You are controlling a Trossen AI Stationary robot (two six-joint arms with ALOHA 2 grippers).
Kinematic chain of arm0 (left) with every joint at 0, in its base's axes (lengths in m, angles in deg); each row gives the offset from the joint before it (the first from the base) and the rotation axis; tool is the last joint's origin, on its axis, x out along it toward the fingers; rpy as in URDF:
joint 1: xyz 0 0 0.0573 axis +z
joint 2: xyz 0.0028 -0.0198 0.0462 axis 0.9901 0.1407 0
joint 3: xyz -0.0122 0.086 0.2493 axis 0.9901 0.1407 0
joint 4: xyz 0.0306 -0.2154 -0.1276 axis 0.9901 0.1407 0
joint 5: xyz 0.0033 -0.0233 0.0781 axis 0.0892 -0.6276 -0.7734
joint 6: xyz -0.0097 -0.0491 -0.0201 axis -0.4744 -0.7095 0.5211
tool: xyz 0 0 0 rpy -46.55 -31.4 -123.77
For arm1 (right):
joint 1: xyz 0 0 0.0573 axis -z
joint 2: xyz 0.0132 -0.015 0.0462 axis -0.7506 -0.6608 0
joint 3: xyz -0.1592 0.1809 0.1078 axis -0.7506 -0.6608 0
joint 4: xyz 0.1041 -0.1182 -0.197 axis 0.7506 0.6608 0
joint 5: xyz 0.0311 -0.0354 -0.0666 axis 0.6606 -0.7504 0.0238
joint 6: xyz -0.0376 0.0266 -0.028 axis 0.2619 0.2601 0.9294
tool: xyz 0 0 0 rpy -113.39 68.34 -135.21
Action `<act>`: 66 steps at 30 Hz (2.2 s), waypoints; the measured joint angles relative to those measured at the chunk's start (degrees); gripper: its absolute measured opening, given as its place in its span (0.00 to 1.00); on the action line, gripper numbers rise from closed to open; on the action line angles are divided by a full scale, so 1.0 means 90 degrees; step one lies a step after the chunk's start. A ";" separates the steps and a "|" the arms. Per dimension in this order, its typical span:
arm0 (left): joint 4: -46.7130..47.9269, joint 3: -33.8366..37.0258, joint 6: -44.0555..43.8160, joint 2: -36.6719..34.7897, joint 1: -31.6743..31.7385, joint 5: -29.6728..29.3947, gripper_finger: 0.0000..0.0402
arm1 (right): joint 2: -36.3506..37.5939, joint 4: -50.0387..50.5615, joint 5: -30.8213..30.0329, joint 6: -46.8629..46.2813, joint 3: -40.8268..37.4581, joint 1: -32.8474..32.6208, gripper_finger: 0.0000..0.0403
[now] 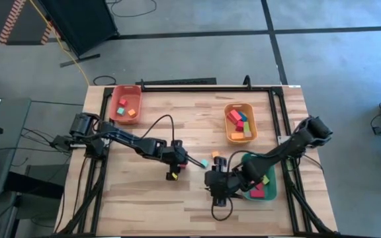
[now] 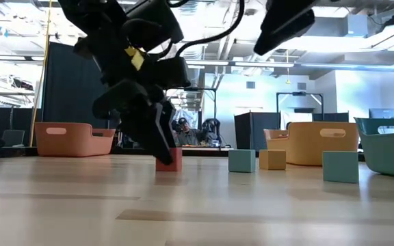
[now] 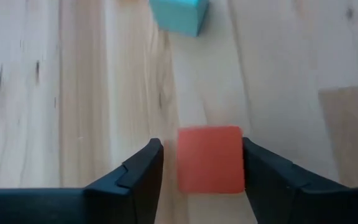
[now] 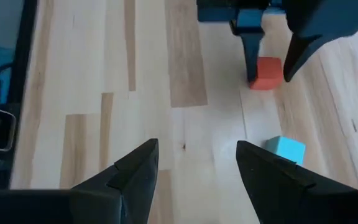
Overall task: Sort blocks by size
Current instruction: Put the square orange block into the orange bin
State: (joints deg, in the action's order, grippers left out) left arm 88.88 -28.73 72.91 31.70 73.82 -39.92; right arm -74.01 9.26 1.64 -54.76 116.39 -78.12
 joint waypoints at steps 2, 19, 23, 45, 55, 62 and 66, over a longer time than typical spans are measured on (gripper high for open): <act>0.0045 0.0004 0.0017 0.0002 0.0004 -0.0003 0.44 | 0.0049 0.0035 -0.0118 -0.0046 0.0000 -0.0072 0.63; 0.1216 -0.0169 0.0623 -0.0476 0.0213 -0.0686 0.32 | 0.0080 0.0024 -0.0654 -0.0109 0.0000 -0.0373 0.63; 0.1865 -0.0219 0.0893 -0.1147 0.0556 -0.1353 0.32 | 0.0080 0.0027 -0.0707 -0.0116 0.0000 -0.0483 0.63; 0.4239 -0.0173 0.1289 -0.3822 0.5745 -0.1614 0.32 | 0.0083 0.0513 -0.2090 -0.0586 0.0000 -0.1134 0.63; 0.4523 -0.0168 0.1446 -0.2765 0.6976 -0.1432 0.32 | 0.0122 0.0524 -0.2757 -0.0422 0.0000 -0.1406 0.63; 0.4640 -0.0168 0.1448 -0.1911 0.7290 -0.1448 0.33 | 0.0122 0.0501 -0.2847 -0.0425 0.0000 -0.1467 0.63; 0.4611 -0.0168 0.1444 -0.1682 0.7324 -0.1450 0.36 | 0.0122 0.0500 -0.2847 -0.0427 0.0000 -0.1467 0.63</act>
State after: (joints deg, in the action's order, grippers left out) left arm 130.38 -30.24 85.90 16.56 139.74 -52.98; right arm -72.91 13.76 -23.98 -58.61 116.39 -91.32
